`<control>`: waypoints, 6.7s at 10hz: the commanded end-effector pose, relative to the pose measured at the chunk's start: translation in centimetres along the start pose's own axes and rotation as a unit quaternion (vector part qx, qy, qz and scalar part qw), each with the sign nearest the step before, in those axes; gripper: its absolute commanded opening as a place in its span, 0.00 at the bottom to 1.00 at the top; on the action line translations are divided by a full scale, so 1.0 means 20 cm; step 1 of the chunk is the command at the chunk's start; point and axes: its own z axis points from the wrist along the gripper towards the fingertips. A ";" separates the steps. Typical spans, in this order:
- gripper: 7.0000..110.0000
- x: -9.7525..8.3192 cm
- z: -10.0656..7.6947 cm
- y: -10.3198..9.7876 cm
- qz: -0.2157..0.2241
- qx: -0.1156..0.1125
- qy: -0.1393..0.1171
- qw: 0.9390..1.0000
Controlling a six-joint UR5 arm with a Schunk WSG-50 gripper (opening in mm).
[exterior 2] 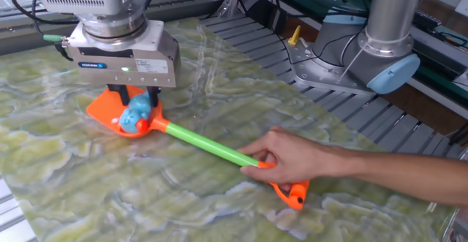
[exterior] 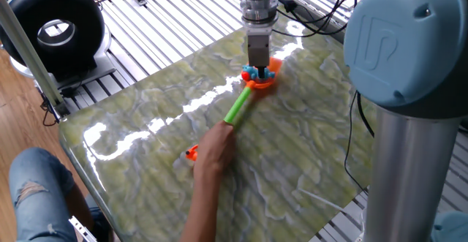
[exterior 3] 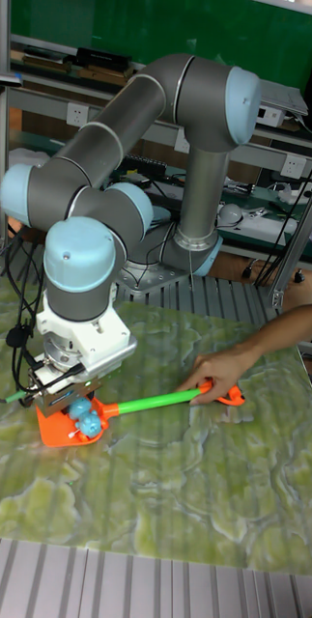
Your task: Grasp the moving object
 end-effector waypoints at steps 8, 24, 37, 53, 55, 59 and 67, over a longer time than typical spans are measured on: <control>0.00 -0.33 0.05 0.03 0.049 -0.020 -0.059 0.997; 0.00 -0.19 -0.74 -0.48 0.082 0.069 -0.041 0.993; 0.00 -0.49 -0.81 -0.12 0.249 0.012 -0.183 0.951; 0.00 -0.17 -0.55 0.15 0.280 -0.007 0.005 0.960; 0.00 -0.11 -0.55 0.16 0.263 -0.006 0.031 0.964; 0.15 -0.14 -0.54 0.11 0.264 0.001 0.028 0.964; 0.57 -0.08 -0.58 0.14 0.245 -0.020 0.050 0.968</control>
